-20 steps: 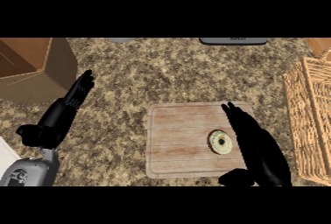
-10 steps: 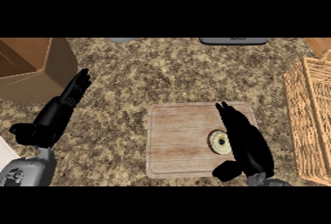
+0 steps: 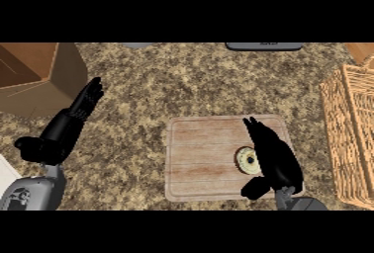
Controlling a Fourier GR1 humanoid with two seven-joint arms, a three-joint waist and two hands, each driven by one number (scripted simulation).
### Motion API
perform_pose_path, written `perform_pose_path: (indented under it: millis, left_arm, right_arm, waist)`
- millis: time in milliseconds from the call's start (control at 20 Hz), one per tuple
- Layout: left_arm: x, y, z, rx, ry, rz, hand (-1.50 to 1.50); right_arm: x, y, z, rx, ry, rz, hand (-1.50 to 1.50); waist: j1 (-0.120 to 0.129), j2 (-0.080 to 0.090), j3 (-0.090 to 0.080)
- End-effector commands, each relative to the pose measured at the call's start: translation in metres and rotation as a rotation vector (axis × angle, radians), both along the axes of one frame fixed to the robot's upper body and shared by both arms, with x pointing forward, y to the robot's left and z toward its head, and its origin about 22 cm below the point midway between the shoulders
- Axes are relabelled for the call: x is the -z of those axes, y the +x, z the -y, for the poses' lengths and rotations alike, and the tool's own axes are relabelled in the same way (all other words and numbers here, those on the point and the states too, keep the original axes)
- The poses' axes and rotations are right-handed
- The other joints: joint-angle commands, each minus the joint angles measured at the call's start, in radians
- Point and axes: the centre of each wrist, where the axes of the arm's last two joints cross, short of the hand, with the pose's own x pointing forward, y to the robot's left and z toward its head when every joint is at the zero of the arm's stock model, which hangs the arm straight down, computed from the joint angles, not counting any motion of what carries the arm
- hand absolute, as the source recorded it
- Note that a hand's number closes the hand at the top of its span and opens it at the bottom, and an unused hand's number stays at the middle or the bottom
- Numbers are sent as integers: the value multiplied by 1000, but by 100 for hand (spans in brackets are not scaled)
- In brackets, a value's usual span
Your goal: Pick the cupcake from the cutting board and place it in the basket
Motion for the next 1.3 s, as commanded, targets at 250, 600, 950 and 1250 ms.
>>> perform_pose_path:
  millis: [250, 600, 950, 1250]
  left_arm:
    - [-6, -6, -16, -7, 19, 9, 0]
    - [-21, 14, -14, -9, -2, 13, 0]
    - [-5, -6, -13, 7, 16, -10, 0]
    - [-10, 3, -14, -33, -6, -3, 0]
  right_arm:
    - [25, -4, -8, -67, 20, -82, 150]
    - [41, 13, -8, -110, -54, -93, 150]
    - [32, -35, -20, -218, -159, -18, 150]
    - [36, -143, 37, -308, -151, -14, 150]
  waist:
    - [0, -1, 0]
    - [2, 1, 0]
    - [-2, -3, 0]
    - [-36, -7, 0]
